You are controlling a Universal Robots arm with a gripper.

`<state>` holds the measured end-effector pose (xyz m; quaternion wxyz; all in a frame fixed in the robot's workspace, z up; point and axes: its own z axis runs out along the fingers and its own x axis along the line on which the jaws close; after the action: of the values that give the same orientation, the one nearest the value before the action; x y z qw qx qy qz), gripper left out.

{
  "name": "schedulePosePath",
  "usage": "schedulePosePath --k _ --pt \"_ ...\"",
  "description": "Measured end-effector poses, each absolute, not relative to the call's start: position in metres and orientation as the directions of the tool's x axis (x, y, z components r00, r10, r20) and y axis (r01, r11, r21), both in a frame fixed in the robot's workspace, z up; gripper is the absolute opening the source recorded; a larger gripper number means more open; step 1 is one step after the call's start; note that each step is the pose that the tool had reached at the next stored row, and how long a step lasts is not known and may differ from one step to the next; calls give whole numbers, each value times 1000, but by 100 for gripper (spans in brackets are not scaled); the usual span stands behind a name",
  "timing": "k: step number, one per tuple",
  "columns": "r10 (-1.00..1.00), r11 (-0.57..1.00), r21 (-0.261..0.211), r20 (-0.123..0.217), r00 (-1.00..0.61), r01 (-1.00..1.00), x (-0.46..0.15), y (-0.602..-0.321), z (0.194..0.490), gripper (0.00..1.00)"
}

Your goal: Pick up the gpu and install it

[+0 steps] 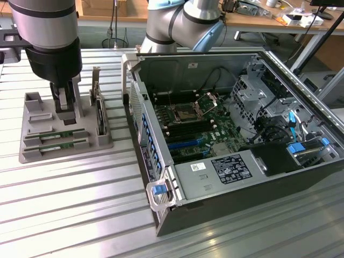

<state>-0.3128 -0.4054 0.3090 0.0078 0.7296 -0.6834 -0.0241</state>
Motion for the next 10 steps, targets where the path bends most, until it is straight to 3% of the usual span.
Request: schedulePosePath --k 10 --pt "-998 -66 44 -24 65 -997 -313 -406 306 36"
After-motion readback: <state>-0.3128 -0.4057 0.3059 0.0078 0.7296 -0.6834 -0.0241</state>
